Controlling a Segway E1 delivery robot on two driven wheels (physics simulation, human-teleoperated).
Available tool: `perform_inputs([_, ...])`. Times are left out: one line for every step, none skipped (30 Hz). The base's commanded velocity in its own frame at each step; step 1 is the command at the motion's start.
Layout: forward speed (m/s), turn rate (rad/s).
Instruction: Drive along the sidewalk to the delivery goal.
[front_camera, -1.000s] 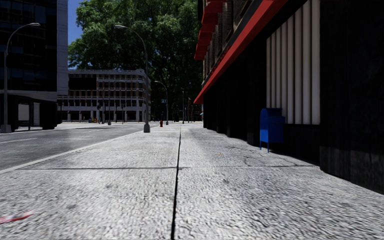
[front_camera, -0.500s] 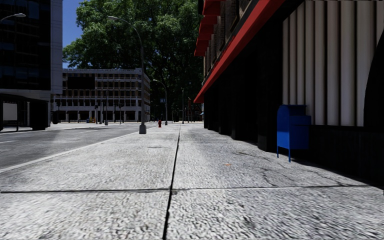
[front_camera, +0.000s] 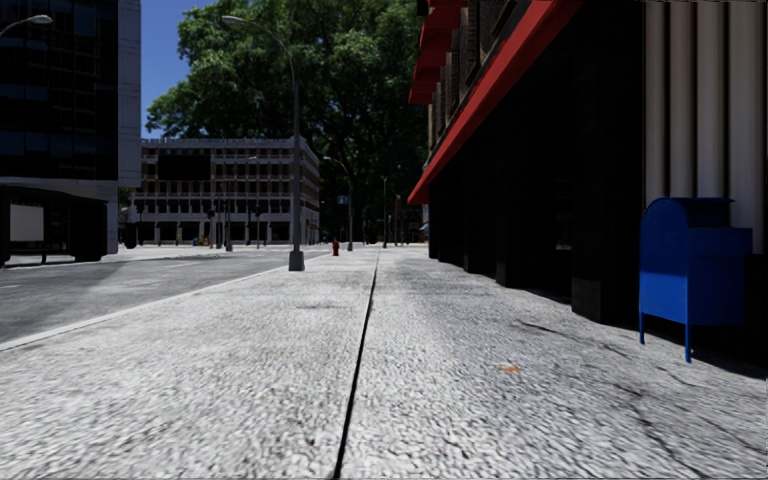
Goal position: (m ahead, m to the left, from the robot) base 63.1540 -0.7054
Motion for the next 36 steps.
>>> perform_inputs([2.0, 0.11])
perform_inputs([2.0, 0.03])
perform_inputs([2.0, 0.0])
perform_inputs([2.0, 0.0])
perform_inputs([2.0, 0.0])
perform_inputs([2.0, 0.0])
perform_inputs([2.0, 0.0])
perform_inputs([2.0, 0.0])
perform_inputs([2.0, 0.0])
perform_inputs([2.0, 0.0])
perform_inputs([2.0, 0.0])
perform_inputs([2.0, 0.0])
perform_inputs([2.0, 0.0])
perform_inputs([2.0, 0.0])
perform_inputs([2.0, 0.0])
perform_inputs([2.0, 0.0])
perform_inputs([2.0, 0.0])
perform_inputs([2.0, 0.0])
perform_inputs([2.0, 0.0])
perform_inputs([2.0, 0.0])
perform_inputs([2.0, 0.0])
perform_inputs([2.0, 0.0])
perform_inputs([2.0, 0.0])
perform_inputs([2.0, 0.0])
perform_inputs([2.0, 0.0])
perform_inputs([2.0, 0.0])
perform_inputs([2.0, 0.0])
perform_inputs([2.0, 0.0])
perform_inputs([2.0, 0.0])
perform_inputs([2.0, 0.0])
perform_inputs([2.0, 0.0])
perform_inputs([2.0, 0.0])
perform_inputs([2.0, 0.0])
perform_inputs([2.0, 0.0])
perform_inputs([2.0, 0.0])
perform_inputs([2.0, 0.0])
